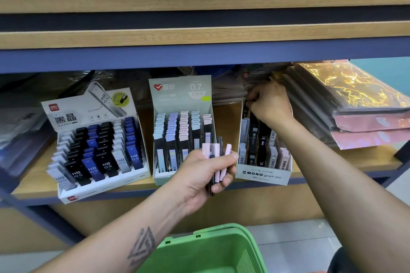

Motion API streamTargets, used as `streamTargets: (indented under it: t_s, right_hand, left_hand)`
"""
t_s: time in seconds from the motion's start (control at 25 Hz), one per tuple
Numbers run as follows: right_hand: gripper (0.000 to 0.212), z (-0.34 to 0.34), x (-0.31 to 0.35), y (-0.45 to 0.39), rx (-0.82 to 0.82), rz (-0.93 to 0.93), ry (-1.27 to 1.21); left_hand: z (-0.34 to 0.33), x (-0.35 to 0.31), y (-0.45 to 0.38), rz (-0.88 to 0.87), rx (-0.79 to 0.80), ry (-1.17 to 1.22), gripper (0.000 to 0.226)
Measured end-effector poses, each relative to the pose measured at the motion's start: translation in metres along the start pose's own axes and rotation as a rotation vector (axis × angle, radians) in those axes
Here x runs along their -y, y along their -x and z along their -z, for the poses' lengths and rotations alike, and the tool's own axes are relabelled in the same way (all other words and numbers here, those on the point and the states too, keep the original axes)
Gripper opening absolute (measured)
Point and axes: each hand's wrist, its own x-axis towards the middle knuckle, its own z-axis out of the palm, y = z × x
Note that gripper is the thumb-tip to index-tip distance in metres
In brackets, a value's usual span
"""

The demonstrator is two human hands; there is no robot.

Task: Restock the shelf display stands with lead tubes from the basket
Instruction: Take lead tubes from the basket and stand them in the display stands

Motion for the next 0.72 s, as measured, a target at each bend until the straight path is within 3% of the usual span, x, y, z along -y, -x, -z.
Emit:
streamTargets:
  t_s: [0.24,0.4,0.48,0.56,0.64,0.72]
  right_hand:
    - [0.008,-0.003,0.0,0.001,-0.005,0.049,0.093]
    - [0.016,0.015,0.009,0.009,0.021,0.095,-0.049]
    - [0.013,0.034,0.024,0.025,0.208,0.07,-0.321]
    - [0.011,0.051,0.036,0.042,0.52,0.012,-0.525]
    - [0.019,0.058,0.038,0.057,0.766,0.016,-0.543]
    - [0.021,0.059,0.037,0.067,0.871,0.009,-0.56]
  left_hand:
    - [0.0,0.0,-0.001,0.014,-0.003,0.008,0.011]
    - [0.001,-0.001,-0.001,0.033,0.022,0.062,0.023]
    - [0.002,-0.002,-0.001,0.05,0.023,0.1,0.025]
    - [0.003,-0.003,0.0,0.06,0.019,0.123,0.024]
    - [0.004,-0.003,0.002,0.047,0.017,0.118,0.019]
    - [0.003,-0.004,0.005,0.022,0.002,0.089,0.014]
